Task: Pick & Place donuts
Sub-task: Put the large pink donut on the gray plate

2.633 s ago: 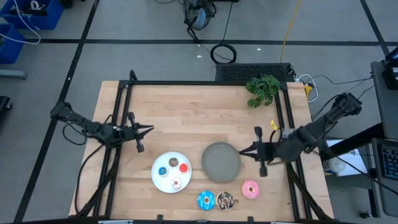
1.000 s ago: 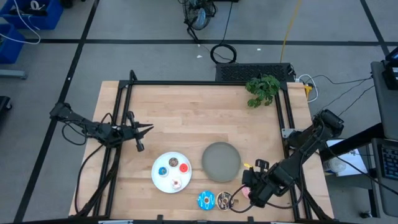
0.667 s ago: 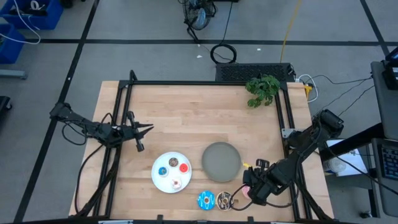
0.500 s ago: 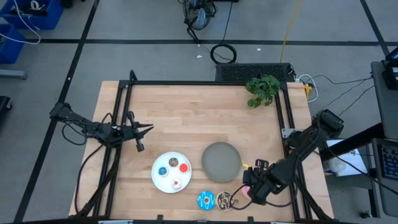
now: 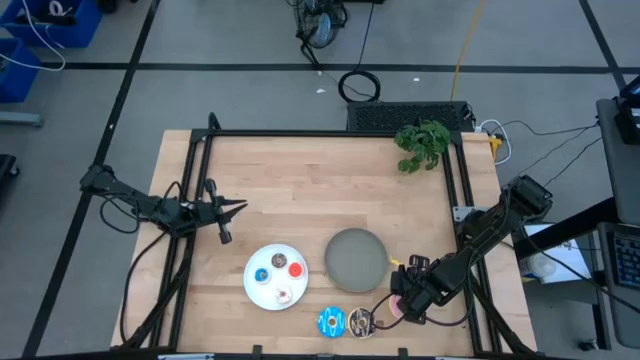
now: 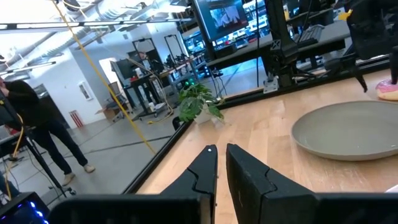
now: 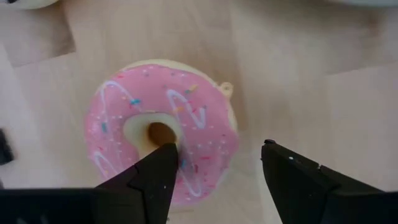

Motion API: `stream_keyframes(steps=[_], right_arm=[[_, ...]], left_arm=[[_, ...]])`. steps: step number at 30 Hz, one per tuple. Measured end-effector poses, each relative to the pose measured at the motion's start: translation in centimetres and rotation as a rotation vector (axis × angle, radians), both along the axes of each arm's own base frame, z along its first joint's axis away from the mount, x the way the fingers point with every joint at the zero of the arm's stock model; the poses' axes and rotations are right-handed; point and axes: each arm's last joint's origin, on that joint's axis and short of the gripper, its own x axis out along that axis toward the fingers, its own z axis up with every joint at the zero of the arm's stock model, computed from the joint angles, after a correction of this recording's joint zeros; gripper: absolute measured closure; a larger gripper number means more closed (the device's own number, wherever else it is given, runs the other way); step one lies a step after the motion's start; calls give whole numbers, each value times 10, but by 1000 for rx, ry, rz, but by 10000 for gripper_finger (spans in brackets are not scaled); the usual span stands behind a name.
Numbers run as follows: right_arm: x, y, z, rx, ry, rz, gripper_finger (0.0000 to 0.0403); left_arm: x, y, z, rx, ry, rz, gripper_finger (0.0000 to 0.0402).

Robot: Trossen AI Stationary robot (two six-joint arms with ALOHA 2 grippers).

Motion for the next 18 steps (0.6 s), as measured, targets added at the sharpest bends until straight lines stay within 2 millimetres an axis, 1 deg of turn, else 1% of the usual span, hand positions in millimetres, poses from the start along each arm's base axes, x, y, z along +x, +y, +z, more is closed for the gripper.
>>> stream_keyframes(steps=[10, 15, 18], right_arm=[[1, 1, -4, 16, -18, -13, 183], [5, 4, -22, -21, 32, -8, 185], [5, 4, -32, -25, 97, -2, 196]], left_arm=[[0, 0, 0, -7, -1, 0, 360], [0, 0, 0, -6, -1, 0, 360], [0, 0, 0, -6, 1, 0, 360]])
